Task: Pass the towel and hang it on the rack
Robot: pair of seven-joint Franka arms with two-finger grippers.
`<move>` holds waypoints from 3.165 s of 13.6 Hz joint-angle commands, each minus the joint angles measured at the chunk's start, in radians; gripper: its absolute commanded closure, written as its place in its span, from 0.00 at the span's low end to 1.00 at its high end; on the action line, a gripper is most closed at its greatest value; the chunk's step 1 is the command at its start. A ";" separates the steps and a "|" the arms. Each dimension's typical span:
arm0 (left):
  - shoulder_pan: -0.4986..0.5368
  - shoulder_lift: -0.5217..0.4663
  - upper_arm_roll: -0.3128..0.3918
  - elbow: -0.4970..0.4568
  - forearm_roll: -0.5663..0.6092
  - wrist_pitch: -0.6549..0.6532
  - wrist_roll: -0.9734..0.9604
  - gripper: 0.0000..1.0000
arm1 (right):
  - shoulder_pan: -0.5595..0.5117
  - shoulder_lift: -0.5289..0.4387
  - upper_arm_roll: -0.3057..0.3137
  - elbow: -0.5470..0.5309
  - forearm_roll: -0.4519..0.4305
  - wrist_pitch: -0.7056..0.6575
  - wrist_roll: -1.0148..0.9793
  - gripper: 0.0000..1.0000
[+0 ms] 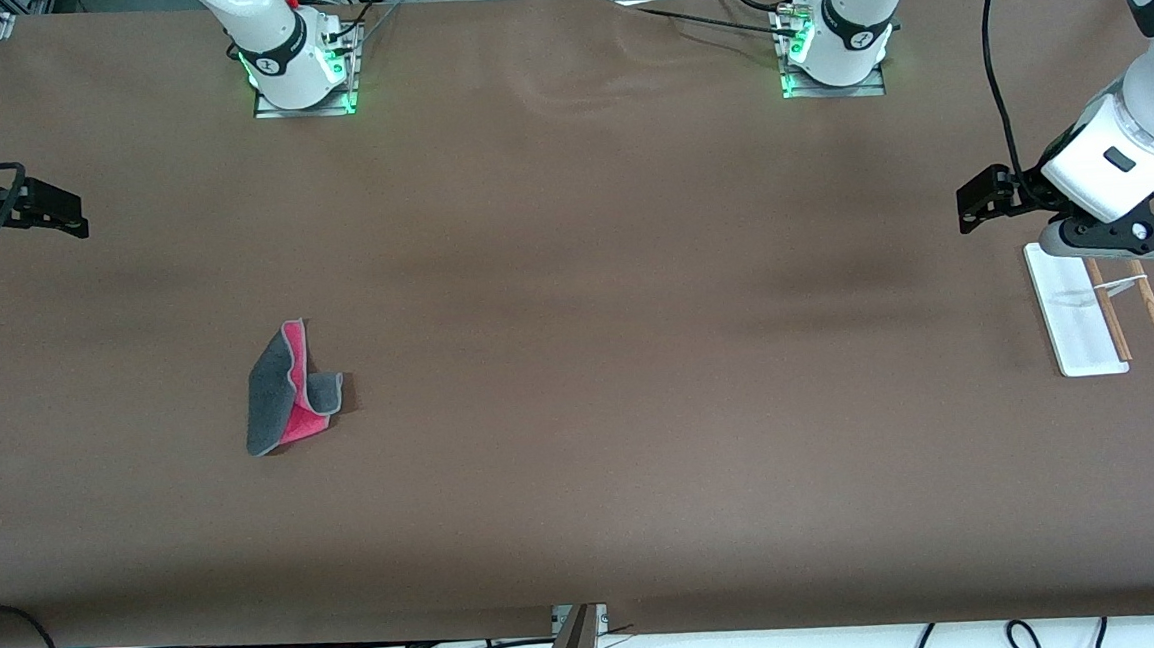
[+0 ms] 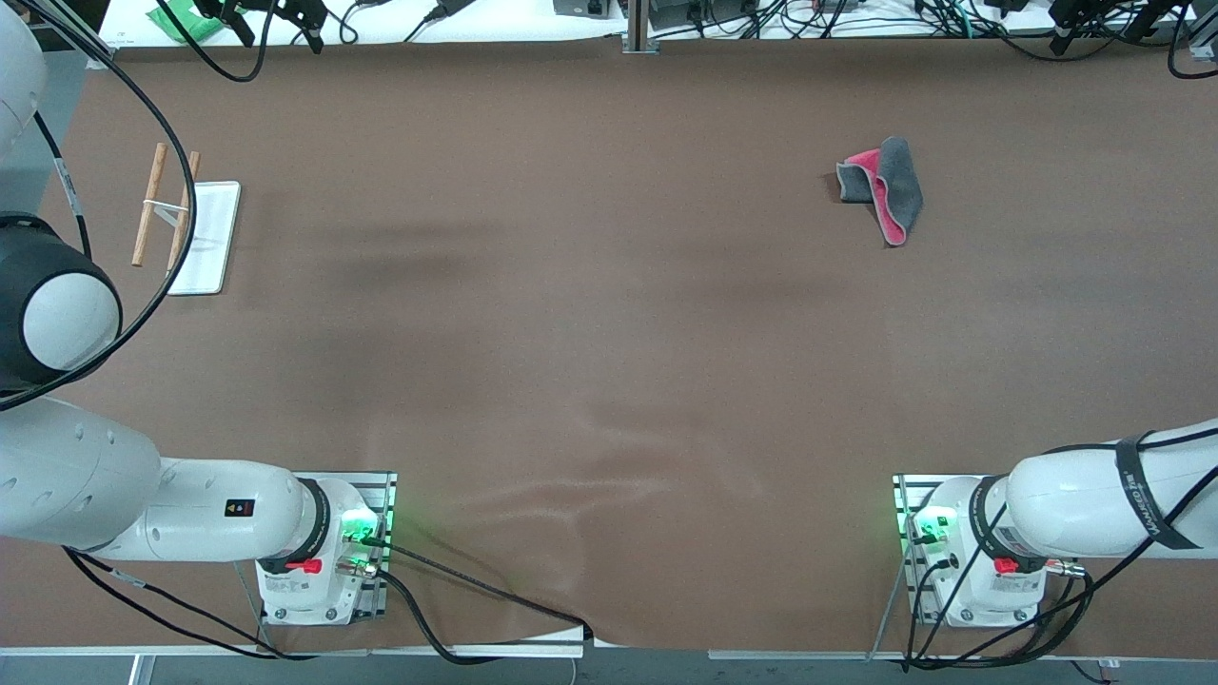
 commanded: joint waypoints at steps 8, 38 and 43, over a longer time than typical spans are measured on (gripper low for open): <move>0.006 0.009 -0.005 0.022 -0.016 -0.020 -0.003 0.00 | -0.003 0.016 0.013 0.018 0.019 0.013 0.014 0.00; 0.006 0.009 -0.005 0.022 -0.016 -0.020 -0.003 0.00 | 0.181 0.663 0.016 0.012 0.050 0.652 -0.447 0.00; 0.006 0.009 -0.005 0.022 -0.016 -0.021 -0.003 0.00 | 0.178 0.680 0.014 0.008 0.053 0.648 -0.492 0.00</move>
